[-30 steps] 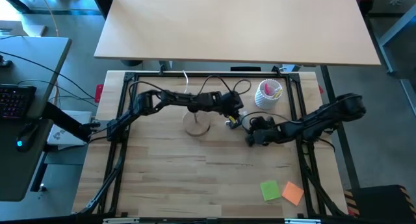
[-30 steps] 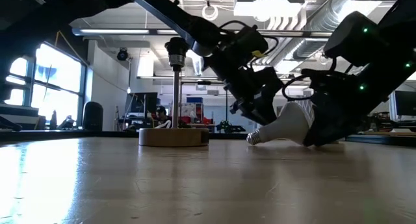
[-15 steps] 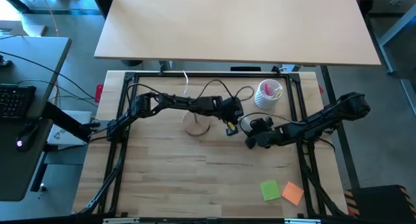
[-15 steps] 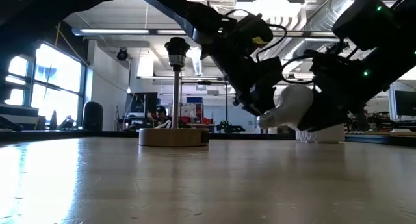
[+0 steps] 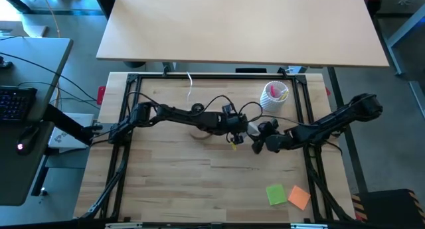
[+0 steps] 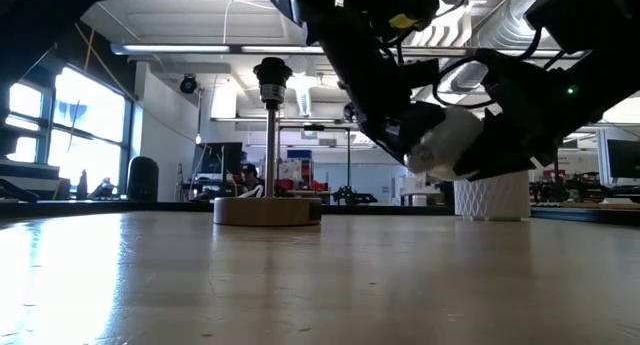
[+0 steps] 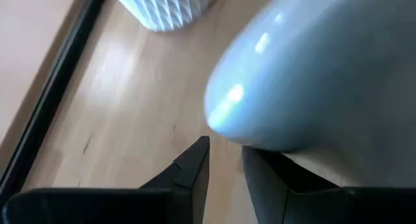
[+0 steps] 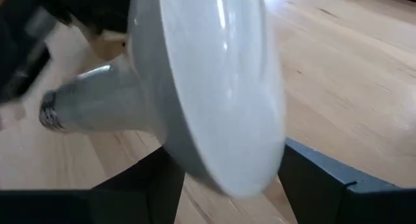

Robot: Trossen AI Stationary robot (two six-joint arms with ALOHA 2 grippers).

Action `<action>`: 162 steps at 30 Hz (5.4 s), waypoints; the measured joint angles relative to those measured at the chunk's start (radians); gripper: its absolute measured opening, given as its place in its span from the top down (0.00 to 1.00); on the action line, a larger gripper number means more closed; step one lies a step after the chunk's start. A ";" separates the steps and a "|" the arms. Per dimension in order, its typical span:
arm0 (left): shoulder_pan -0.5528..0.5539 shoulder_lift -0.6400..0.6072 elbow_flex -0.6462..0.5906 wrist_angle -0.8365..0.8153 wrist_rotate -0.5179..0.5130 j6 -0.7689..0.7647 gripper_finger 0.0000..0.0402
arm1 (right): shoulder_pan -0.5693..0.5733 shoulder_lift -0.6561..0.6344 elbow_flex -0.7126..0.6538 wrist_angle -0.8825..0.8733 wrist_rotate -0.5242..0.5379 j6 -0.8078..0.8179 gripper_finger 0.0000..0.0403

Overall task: Screw lightbulb
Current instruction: Insert the lightbulb into the lamp

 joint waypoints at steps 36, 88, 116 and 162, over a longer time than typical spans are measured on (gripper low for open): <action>-0.017 -0.041 -0.133 -0.076 0.242 -0.055 0.73 | 0.152 0.221 -0.003 0.132 -0.019 0.520 0.40; -0.336 -0.282 -0.365 -0.104 -0.236 -0.168 0.43 | 0.091 0.411 0.178 0.690 0.032 -0.221 0.67; -0.435 -1.232 -1.076 0.320 -0.567 0.002 0.43 | -0.462 0.578 0.789 0.765 -0.930 -0.685 0.67; -0.423 -1.272 -1.122 0.927 -0.446 0.422 0.55 | -0.493 0.681 0.784 0.757 -0.948 -0.689 0.67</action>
